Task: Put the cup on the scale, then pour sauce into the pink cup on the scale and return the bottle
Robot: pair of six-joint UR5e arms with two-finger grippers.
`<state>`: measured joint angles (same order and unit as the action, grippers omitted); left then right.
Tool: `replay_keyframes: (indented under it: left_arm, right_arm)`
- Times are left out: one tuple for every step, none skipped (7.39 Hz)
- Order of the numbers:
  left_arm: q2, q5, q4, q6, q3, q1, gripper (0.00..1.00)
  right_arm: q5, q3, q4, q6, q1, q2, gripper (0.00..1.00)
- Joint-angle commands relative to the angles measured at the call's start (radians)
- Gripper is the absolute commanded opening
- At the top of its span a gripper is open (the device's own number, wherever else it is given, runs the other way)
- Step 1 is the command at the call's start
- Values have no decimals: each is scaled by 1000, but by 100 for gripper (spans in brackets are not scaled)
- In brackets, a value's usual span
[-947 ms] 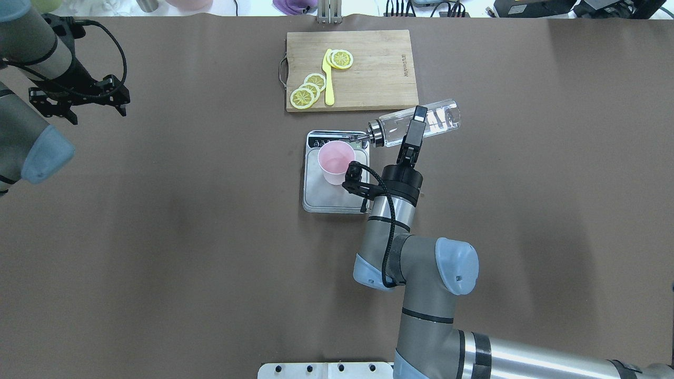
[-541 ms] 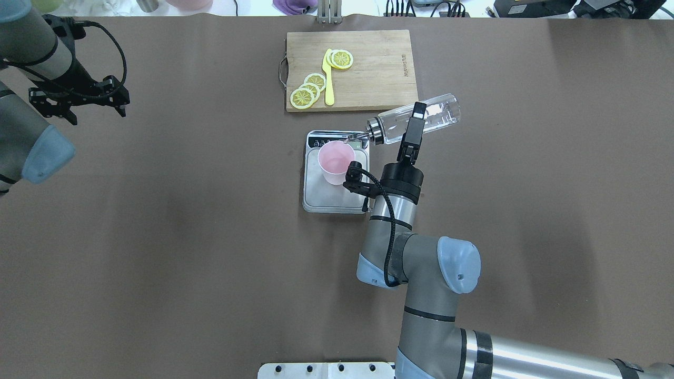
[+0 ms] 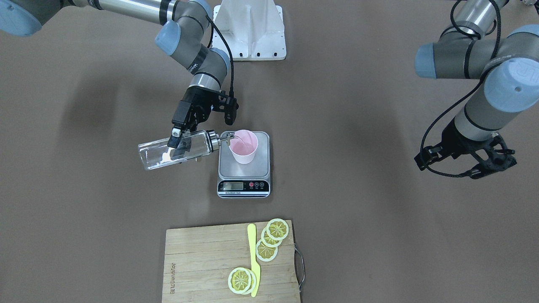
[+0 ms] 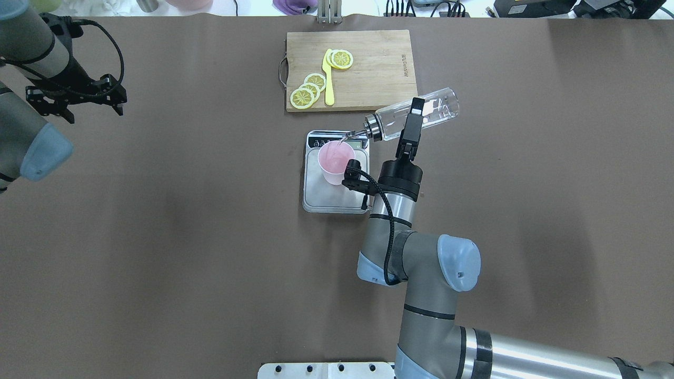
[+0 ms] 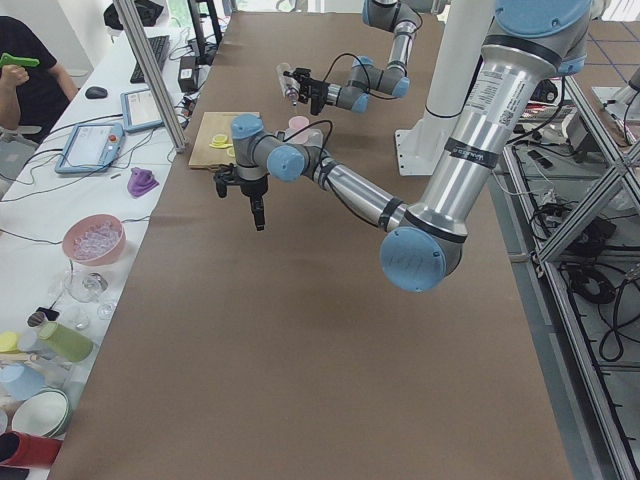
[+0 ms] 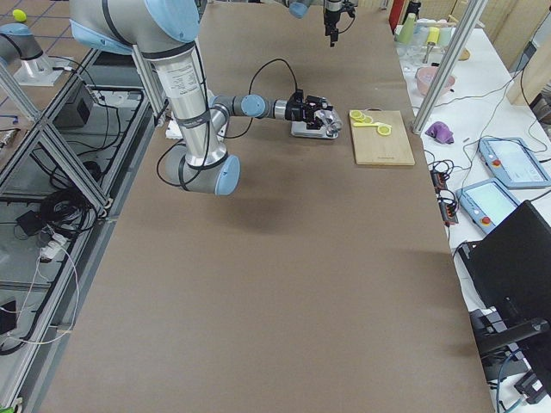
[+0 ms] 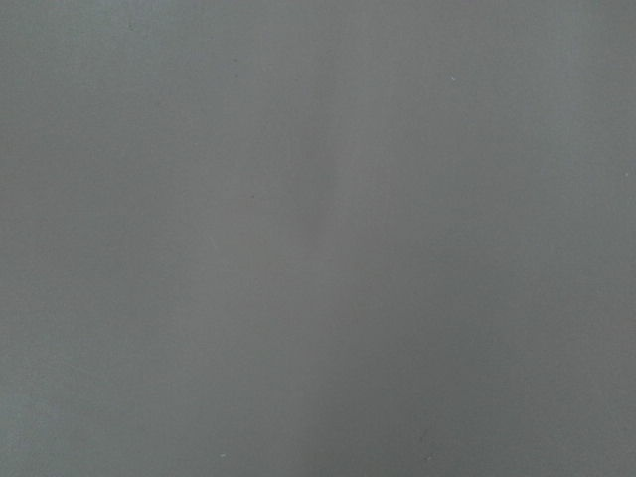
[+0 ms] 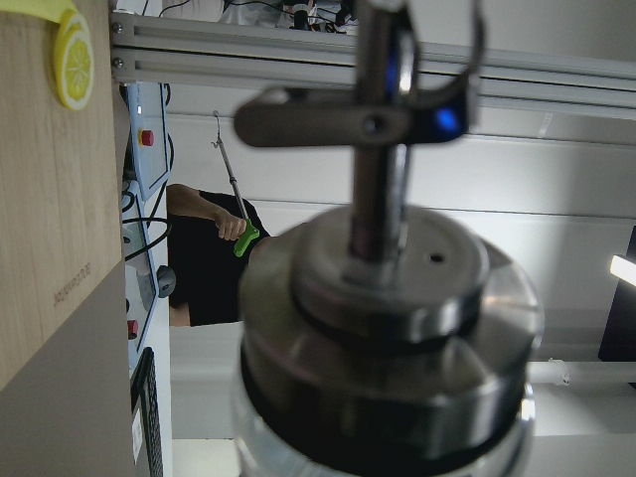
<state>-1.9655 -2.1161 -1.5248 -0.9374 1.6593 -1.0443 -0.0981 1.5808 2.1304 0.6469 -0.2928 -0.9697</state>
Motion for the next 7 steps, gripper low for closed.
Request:
replay_keyframes:
  left_arm:
    - [-1,-22,0,6,-1,-6,98]
    - [-1,-27,0,6,-1,-8,98]
    - [-1,-28,0,6,-1,-8,98]
    - [-1,-28,0,6,-1,-8,98]
    - [-1,-28,0,6,-1,-8,98]
    - [-3,-28,0,8,-1,-10,98]
    - [-6,-27,3,8,0,-13,98]
  right_arm:
    - [-61,10,-95,4,0,-3,0]
    - [-77,8,-145,4,0,-6,0]
    - [-107,7,-215,8,0,-12,0]
    - [-129,7,-254,13,1,-21,0]
    - [-164,7,-300,34,0,-27,0]
    - [-210,10,-335,100,0,-30,0]
    - [-282,25,-371,153,0,-27,0]
